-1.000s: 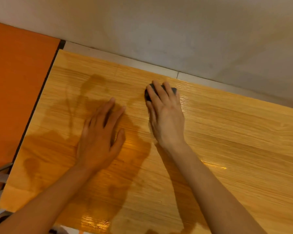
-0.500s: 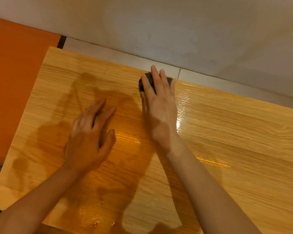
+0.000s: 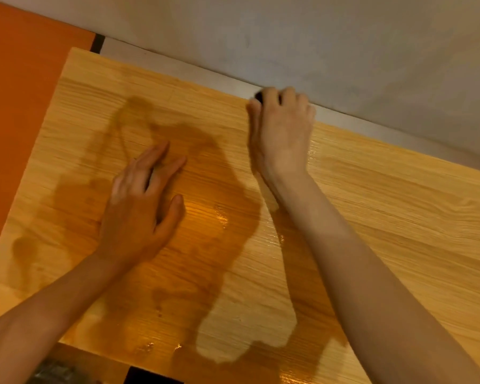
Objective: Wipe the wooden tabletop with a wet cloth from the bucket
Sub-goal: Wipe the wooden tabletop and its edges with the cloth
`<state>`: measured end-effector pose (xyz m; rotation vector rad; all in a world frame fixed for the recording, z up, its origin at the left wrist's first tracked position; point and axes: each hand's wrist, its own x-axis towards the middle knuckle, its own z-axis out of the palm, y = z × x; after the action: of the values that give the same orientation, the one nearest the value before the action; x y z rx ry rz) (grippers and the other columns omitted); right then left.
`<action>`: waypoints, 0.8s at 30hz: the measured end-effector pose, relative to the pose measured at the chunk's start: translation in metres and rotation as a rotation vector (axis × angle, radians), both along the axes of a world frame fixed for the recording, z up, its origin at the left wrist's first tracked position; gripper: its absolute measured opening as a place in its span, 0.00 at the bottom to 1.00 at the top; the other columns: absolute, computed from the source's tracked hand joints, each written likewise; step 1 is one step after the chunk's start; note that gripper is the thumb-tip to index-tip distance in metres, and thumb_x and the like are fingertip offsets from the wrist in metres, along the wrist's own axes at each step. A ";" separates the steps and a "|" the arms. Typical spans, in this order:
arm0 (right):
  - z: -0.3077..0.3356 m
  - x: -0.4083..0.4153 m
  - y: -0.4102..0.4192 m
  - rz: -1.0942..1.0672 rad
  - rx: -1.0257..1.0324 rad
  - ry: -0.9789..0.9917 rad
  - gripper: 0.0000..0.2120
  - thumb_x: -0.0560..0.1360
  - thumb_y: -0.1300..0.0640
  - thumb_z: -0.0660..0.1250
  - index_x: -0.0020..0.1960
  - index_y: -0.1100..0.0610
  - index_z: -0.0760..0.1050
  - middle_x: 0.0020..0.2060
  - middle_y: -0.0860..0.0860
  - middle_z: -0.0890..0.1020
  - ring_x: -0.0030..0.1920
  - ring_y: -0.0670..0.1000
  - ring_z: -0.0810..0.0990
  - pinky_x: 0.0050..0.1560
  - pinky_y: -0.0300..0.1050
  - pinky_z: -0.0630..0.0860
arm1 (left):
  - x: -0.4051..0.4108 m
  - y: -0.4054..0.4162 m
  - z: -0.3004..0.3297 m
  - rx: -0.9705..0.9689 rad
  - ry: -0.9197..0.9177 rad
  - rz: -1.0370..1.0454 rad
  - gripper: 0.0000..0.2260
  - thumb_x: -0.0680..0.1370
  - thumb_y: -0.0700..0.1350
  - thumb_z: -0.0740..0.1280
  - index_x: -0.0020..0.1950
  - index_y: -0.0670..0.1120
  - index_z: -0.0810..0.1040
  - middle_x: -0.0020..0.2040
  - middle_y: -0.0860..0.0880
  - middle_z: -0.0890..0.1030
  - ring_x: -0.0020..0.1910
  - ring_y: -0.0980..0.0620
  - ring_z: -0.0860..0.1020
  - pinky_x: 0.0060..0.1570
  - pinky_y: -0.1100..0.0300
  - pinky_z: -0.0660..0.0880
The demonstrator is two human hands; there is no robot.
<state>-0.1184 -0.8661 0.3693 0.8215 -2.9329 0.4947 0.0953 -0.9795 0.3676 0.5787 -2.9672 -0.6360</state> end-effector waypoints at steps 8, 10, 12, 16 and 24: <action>0.014 -0.058 0.068 -0.011 0.104 -0.258 0.25 0.82 0.43 0.52 0.37 0.57 0.75 0.41 0.63 0.79 0.44 0.65 0.76 0.40 0.49 0.62 | 0.000 0.001 -0.001 -0.008 0.027 -0.014 0.25 0.80 0.52 0.59 0.77 0.47 0.68 0.80 0.45 0.63 0.78 0.45 0.62 0.73 0.43 0.61; 0.016 -0.053 0.083 -0.083 0.089 -0.261 0.24 0.83 0.46 0.51 0.32 0.55 0.66 0.39 0.62 0.75 0.38 0.61 0.73 0.39 0.47 0.60 | 0.001 0.000 -0.001 -0.005 0.021 -0.011 0.25 0.80 0.52 0.59 0.77 0.47 0.68 0.80 0.45 0.62 0.77 0.43 0.63 0.72 0.43 0.61; 0.013 -0.047 0.067 -0.102 0.076 -0.236 0.22 0.83 0.48 0.51 0.35 0.58 0.68 0.41 0.63 0.78 0.38 0.61 0.73 0.39 0.47 0.59 | 0.000 -0.001 -0.001 -0.007 0.013 -0.012 0.25 0.80 0.53 0.59 0.77 0.48 0.68 0.80 0.45 0.61 0.77 0.42 0.64 0.71 0.43 0.61; 0.006 -0.028 -0.022 0.001 0.125 -0.191 0.24 0.84 0.48 0.50 0.42 0.59 0.77 0.47 0.61 0.82 0.48 0.63 0.79 0.41 0.49 0.64 | 0.000 -0.002 0.000 -0.006 0.009 -0.024 0.25 0.81 0.53 0.58 0.78 0.47 0.67 0.80 0.44 0.61 0.78 0.43 0.62 0.73 0.46 0.58; 0.007 -0.020 -0.050 0.160 0.116 -0.201 0.24 0.83 0.45 0.50 0.47 0.59 0.79 0.49 0.61 0.82 0.50 0.64 0.79 0.44 0.51 0.69 | 0.000 -0.001 -0.004 -0.053 0.013 -0.032 0.26 0.80 0.51 0.60 0.78 0.48 0.67 0.80 0.43 0.62 0.77 0.45 0.61 0.71 0.51 0.58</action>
<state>-0.1387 -0.9159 0.3763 1.0874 -3.1193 0.4442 0.0957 -0.9800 0.3637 0.5212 -2.9764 -0.5595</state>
